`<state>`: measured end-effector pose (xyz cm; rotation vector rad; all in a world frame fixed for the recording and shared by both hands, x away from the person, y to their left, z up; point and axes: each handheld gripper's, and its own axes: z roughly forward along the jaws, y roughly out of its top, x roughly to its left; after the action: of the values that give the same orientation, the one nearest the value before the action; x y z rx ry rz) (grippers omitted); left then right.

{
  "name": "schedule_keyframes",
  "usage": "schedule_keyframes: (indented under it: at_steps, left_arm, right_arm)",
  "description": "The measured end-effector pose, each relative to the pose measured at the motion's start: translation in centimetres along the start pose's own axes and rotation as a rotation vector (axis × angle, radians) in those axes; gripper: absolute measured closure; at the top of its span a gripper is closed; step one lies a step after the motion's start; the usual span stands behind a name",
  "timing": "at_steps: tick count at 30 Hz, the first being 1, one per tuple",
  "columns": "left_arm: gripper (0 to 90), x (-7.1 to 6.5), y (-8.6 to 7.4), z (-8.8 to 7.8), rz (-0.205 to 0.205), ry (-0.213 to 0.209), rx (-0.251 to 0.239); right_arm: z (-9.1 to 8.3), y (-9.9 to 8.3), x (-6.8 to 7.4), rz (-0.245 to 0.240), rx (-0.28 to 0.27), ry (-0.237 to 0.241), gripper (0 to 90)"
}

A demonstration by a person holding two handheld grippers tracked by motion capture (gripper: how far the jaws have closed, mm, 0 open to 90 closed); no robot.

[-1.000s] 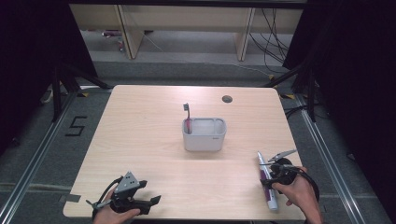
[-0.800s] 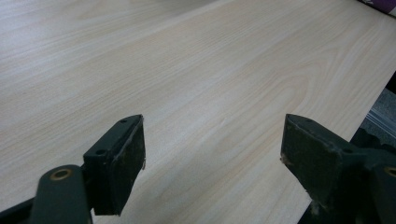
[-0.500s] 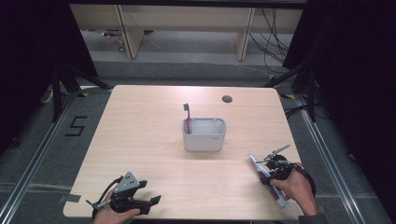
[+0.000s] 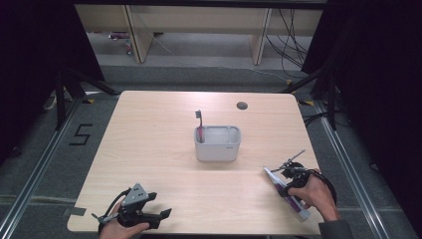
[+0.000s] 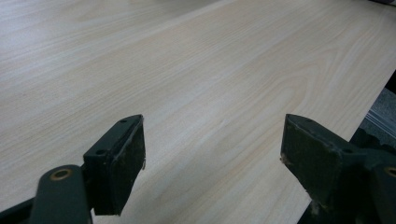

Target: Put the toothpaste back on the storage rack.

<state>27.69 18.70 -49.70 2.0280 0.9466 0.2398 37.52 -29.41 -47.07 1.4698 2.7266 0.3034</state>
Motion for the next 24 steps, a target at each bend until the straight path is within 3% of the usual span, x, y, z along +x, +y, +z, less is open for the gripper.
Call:
schedule_keyframes:
  at_steps: [1, 2, 4, 7, 8, 9, 10, 16, 17, 19, 24]
  left_arm:
    - [21.5, -0.2, 0.0, 0.1, -0.024, 0.004, -0.019]
    - [21.5, 0.0, 0.0, 0.0, -0.002, 0.002, 0.000]
    - [21.5, -0.1, 0.0, 0.0, -0.002, 0.000, -0.002]
    - [21.5, -0.1, 0.0, 0.1, -0.004, 0.004, -0.003]
    - [21.5, -0.1, 0.0, 0.1, -0.003, 0.004, -0.001]
    - [21.5, -0.1, 0.0, 0.0, -0.002, 0.004, -0.001]
    - [21.5, -0.2, -0.1, 0.2, -0.023, -0.002, -0.027]
    - [21.5, -0.2, -0.1, 0.3, -0.025, 0.000, -0.018]
    - [21.5, 0.0, -0.1, 0.1, -0.004, 0.002, 0.003]
    - [21.5, -0.1, 0.0, 0.1, -0.006, 0.003, 0.003]
    - [21.5, 0.0, -0.1, 0.2, -0.005, 0.000, -0.001]
  right_arm:
    - [0.0, 0.1, 0.1, 0.018, 0.010, 0.001, 63.9]
    - [0.1, 0.1, -0.1, -0.018, -0.007, 0.001, 64.2]
    - [0.1, 0.1, -0.2, -0.041, -0.012, 0.006, 64.7]
    - [0.1, 0.2, -0.2, -0.045, -0.003, 0.010, 65.6]
    - [-0.1, 0.3, 0.2, 0.000, 0.032, -0.004, 65.9]
    - [0.1, 0.3, 0.0, -0.047, 0.004, -0.002, 66.2]
    - [0.0, 0.4, 0.4, -0.006, 0.038, -0.012, 66.5]
    - [0.0, 0.7, 0.7, -0.056, 0.051, -0.005, 71.2]
    - [0.0, 0.7, 0.7, -0.059, 0.052, -0.004, 71.7]
    - [0.2, 0.8, 0.5, -0.080, 0.044, 0.008, 72.7]
    - [0.3, 0.8, 0.8, -0.075, 0.060, 0.003, 73.7]
